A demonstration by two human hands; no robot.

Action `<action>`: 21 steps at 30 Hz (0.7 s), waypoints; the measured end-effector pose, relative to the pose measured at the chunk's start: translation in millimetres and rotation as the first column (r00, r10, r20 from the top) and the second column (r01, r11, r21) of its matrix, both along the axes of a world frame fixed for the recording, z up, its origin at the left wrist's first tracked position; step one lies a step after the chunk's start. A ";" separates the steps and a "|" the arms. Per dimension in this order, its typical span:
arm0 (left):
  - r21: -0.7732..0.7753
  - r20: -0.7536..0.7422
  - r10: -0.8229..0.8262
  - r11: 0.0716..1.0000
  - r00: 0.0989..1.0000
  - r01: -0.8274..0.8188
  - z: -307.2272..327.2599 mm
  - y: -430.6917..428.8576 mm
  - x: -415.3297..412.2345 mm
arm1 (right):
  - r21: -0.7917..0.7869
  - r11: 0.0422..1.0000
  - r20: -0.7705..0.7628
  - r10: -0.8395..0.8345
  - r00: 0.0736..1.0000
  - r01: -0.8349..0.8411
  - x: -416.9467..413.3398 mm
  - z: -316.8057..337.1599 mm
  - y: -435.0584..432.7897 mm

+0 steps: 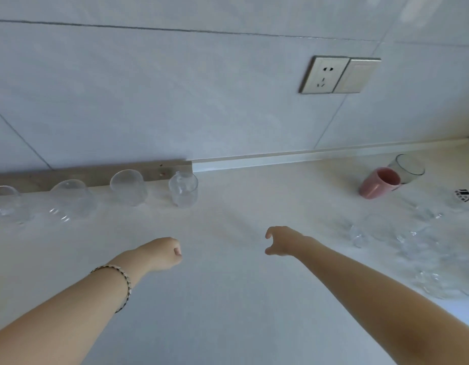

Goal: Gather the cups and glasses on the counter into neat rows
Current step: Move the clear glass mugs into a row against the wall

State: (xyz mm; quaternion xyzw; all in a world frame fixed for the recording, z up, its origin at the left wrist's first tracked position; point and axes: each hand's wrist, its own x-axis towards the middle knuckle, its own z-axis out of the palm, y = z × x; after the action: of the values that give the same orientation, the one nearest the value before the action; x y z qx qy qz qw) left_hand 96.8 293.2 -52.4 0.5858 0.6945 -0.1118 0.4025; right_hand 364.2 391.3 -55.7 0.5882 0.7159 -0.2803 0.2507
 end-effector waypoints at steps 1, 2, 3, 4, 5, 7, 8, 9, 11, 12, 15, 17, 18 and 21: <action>-0.004 -0.012 0.000 1.000 1.000 0.000 -0.2 0.0 3.0 | 0.008 1.000 0.003 0.012 1.000 -0.012 4.9 0.7 0.8; -0.009 -0.019 -0.006 1.000 1.000 0.006 -1.4 2.4 12.6 | 0.022 1.000 -0.006 0.010 1.000 -0.010 17.4 3.6 2.4; -0.009 -0.010 -0.012 1.000 1.000 0.012 -2.7 8.5 34.9 | 0.045 0.999 -0.016 -0.009 1.000 0.010 43.2 9.2 5.9; -0.004 0.003 -0.019 1.000 1.000 0.019 -2.6 14.2 59.1 | 0.083 0.996 -0.023 -0.017 1.000 0.019 69.1 13.5 10.8; -0.005 0.014 -0.021 1.000 1.000 0.021 -1.0 18.3 82.3 | 0.130 0.991 -0.033 -0.015 0.999 0.019 92.9 17.3 17.1; -0.011 0.025 -0.025 1.000 0.999 0.025 -1.2 24.2 123.9 | 0.253 0.967 -0.051 0.000 0.999 0.013 138.1 22.7 31.7; -0.013 0.030 -0.021 1.000 0.999 0.022 -3.4 27.3 141.6 | 0.314 0.949 -0.061 0.000 0.998 0.019 157.3 26.8 38.7; -0.019 0.032 -0.013 1.000 0.999 0.014 -5.9 30.4 156.7 | 0.363 0.931 -0.066 -0.003 0.998 0.027 174.7 30.5 46.3; -0.023 0.031 -0.003 1.000 1.000 0.003 -9.8 34.4 181.5 | 0.388 0.922 -0.035 -0.005 0.999 0.019 205.7 33.0 60.8; -0.020 0.030 0.003 1.000 1.000 -0.002 -11.0 36.2 191.5 | 0.364 0.931 -0.003 -0.004 1.000 0.005 219.1 32.0 66.4; -0.020 0.011 0.038 0.999 0.999 -0.038 -13.0 37.5 214.0 | 0.264 0.964 0.040 0.015 0.999 -0.025 247.2 23.3 73.1; -0.030 0.003 0.047 0.998 0.999 -0.047 -13.6 34.2 217.2 | 0.258 0.966 0.011 0.010 1.000 -0.012 251.2 17.3 71.6; -0.039 -0.005 0.064 0.997 0.998 -0.064 -14.8 32.2 218.8 | 0.267 0.964 -0.004 0.014 1.000 -0.013 253.2 15.3 72.6; -0.048 -0.041 0.101 0.994 0.994 -0.103 -12.3 23.5 215.1 | 0.284 0.959 -0.015 0.013 1.000 -0.008 252.8 15.6 75.5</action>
State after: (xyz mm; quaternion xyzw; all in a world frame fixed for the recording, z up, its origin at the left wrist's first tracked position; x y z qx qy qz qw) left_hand 311.9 316.7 -64.8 0.5371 0.7279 -0.1197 0.4090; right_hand 617.0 466.8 -40.1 0.6120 0.7538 -0.1783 0.1593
